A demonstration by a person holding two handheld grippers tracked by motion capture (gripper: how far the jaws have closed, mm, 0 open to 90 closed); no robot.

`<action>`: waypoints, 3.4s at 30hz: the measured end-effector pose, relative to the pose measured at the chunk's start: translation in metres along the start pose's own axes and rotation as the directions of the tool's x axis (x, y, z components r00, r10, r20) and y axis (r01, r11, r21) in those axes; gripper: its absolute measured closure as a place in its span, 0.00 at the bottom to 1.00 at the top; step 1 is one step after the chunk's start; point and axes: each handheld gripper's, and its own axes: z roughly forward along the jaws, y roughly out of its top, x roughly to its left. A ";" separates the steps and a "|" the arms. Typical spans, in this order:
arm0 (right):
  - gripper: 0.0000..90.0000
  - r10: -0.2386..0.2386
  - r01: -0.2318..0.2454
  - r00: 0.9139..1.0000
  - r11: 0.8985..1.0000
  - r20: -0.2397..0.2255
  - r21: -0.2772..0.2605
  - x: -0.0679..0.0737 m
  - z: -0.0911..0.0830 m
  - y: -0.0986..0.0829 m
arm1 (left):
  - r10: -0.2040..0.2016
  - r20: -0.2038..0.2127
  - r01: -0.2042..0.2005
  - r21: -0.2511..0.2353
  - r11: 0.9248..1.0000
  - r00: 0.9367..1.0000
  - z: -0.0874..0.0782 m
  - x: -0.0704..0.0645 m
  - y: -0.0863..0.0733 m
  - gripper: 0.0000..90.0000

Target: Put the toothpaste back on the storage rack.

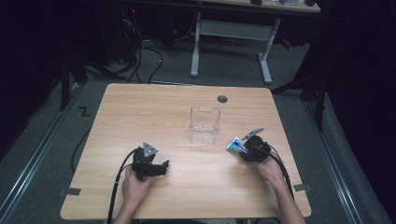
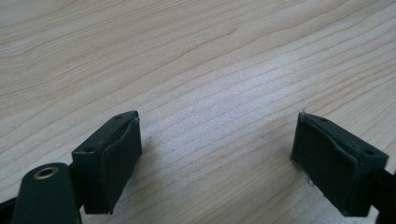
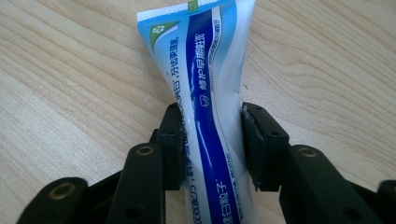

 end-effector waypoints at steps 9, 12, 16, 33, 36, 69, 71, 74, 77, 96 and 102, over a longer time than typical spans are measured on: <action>0.78 -0.027 0.027 1.000 0.998 0.006 0.048 -0.001 -0.003 0.006 | -0.002 0.000 0.002 -0.002 1.000 1.000 0.000 0.000 0.000 0.18; 0.79 -0.022 0.022 1.000 0.999 0.006 0.044 -0.001 -0.004 0.006 | -0.001 0.000 0.001 -0.001 1.000 1.000 0.000 0.000 0.000 0.18; 0.79 -0.009 0.009 1.000 1.000 -0.008 0.019 -0.002 -0.008 0.005 | -0.002 0.000 0.002 -0.002 1.000 1.000 0.000 0.000 0.000 0.18; 0.79 0.062 -0.098 0.983 0.972 -0.171 -0.216 -0.009 -0.045 0.002 | -0.001 0.000 0.001 -0.001 1.000 1.000 0.000 0.000 0.000 0.18; 0.79 0.064 -0.107 0.982 0.965 -0.179 -0.239 -0.010 -0.048 0.001 | -0.001 0.000 0.001 -0.001 1.000 1.000 0.000 0.000 0.000 0.18; 0.79 0.043 -0.160 0.961 0.891 -0.272 -0.425 0.001 -0.075 0.012 | -0.002 0.000 0.002 -0.001 1.000 1.000 0.000 0.000 0.000 0.18; 0.79 0.042 -0.161 0.960 0.890 -0.275 -0.427 0.001 -0.075 0.013 | -0.002 0.000 0.002 -0.002 1.000 1.000 0.000 0.000 0.000 0.18; 0.79 0.041 -0.161 0.961 0.886 -0.272 -0.434 0.003 -0.075 0.014 | -0.002 0.000 0.002 -0.002 1.000 1.000 0.000 0.000 0.000 0.18; 0.79 0.043 -0.166 0.960 0.881 -0.275 -0.444 0.004 -0.076 0.015 | -0.003 -0.001 0.003 -0.002 1.000 1.000 0.000 0.000 0.000 0.18; 0.79 -0.002 -0.158 0.956 0.842 -0.295 -0.517 0.012 -0.088 0.038 | -0.003 -0.001 0.003 -0.001 1.000 1.000 0.000 0.000 0.000 0.18; 0.79 -0.012 -0.160 0.952 0.834 -0.307 -0.529 0.011 -0.091 0.045 | -0.002 -0.001 0.002 -0.001 1.000 1.000 0.000 0.000 0.000 0.18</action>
